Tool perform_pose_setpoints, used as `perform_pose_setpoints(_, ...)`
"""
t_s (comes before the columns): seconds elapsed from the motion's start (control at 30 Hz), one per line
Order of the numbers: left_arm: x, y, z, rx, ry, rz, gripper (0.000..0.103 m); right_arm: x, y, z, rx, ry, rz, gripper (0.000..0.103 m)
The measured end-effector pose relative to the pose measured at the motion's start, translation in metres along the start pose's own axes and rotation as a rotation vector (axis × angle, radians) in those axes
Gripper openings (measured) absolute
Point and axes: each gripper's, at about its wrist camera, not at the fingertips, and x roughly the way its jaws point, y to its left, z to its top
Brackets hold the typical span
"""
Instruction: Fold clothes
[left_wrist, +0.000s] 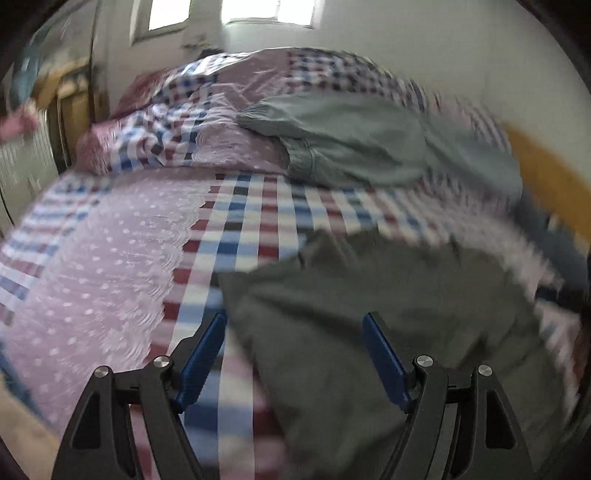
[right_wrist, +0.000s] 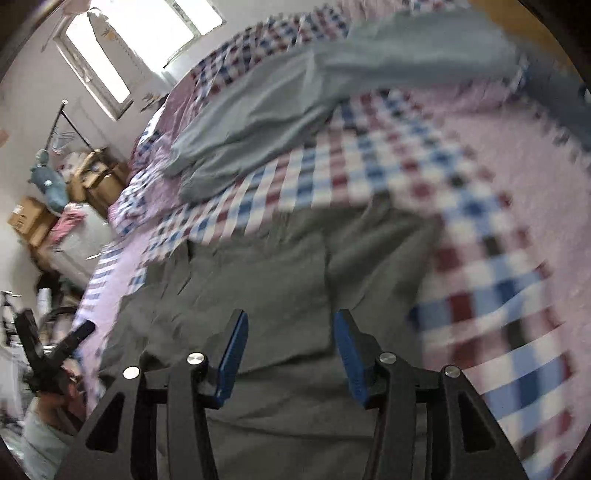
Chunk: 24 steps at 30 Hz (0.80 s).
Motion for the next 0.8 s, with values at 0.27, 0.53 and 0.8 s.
perform_pose_setpoints(0.27,-0.018,-0.033,-0.060,0.174,0.064,0.140,0.081,0.040,-0.026,-0.003,0.108,0.134,0.047,0.053)
perform_pose_setpoints(0.53,-0.007,-0.018,-0.064,0.092,0.064,0.278,0.080,0.040,-0.032,-0.002,0.121,0.137,-0.022,0.051)
perform_pose_setpoints(0.8,-0.004,0.018,-0.056,-0.134,0.025,0.273,0.058,0.044,-0.038,-0.002,0.152,0.150,0.000,0.051)
